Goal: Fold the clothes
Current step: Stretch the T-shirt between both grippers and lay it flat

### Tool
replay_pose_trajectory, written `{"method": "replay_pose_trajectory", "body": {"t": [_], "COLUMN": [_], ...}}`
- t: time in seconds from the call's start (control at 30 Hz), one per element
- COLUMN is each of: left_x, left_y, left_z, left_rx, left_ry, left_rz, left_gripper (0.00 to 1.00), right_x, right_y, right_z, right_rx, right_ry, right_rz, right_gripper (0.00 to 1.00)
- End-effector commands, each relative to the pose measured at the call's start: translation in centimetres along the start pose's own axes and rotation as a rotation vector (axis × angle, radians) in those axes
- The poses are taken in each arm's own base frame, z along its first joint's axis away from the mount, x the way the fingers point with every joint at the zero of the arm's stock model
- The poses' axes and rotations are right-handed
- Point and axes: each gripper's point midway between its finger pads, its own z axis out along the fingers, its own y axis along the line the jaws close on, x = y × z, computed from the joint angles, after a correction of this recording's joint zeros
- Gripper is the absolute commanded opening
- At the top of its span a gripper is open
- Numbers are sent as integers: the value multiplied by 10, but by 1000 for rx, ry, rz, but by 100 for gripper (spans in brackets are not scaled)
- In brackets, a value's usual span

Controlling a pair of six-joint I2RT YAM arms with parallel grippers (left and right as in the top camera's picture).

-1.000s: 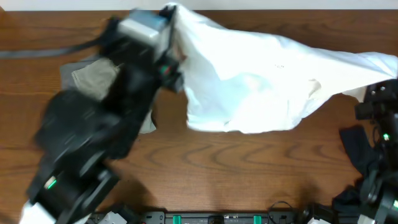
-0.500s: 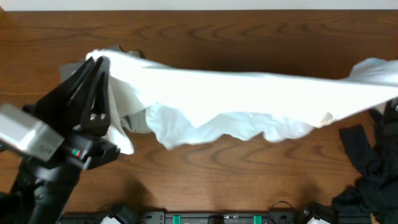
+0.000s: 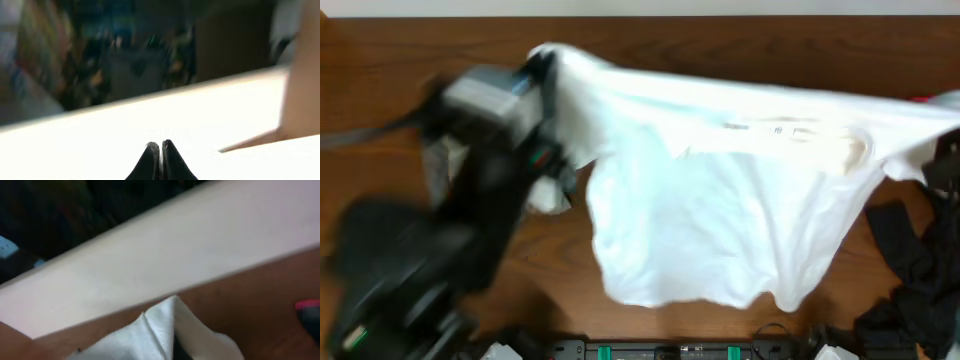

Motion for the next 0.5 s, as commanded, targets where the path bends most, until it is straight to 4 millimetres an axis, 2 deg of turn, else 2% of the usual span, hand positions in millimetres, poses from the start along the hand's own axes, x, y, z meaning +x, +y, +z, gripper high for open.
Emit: {"method": "replay_pose_trajectory", "body": {"t": [0.0, 0.13, 0.2, 0.27, 0.37, 0.4, 0.47], "left_x": [51, 123, 162, 201, 254, 267, 288], "left_y": [7, 7, 11, 17, 31, 35, 46], "left_z": [52, 111, 137, 163, 201, 210, 224], "left_rx": [-117, -165, -187, -211, -249, -262, -286], "left_ry": [157, 333, 414, 481, 532, 535, 544], "left_rz": [33, 42, 63, 78, 97, 93, 88], "left_gripper": [6, 6, 6, 6, 9, 16, 45], "right_x": [13, 48, 74, 98, 123, 127, 133], "right_y": [-22, -47, -58, -70, -88, -94, -106], "right_z": [34, 92, 125, 157, 211, 230, 257], "right_rx": [17, 9, -3, -13, -37, -51, -68], "right_ry": [102, 278, 379, 453, 487, 471, 446], "right_rz": [-4, -30, -43, -52, -59, -63, -75], "right_gripper": [1, 2, 2, 2, 2, 6, 29]}}
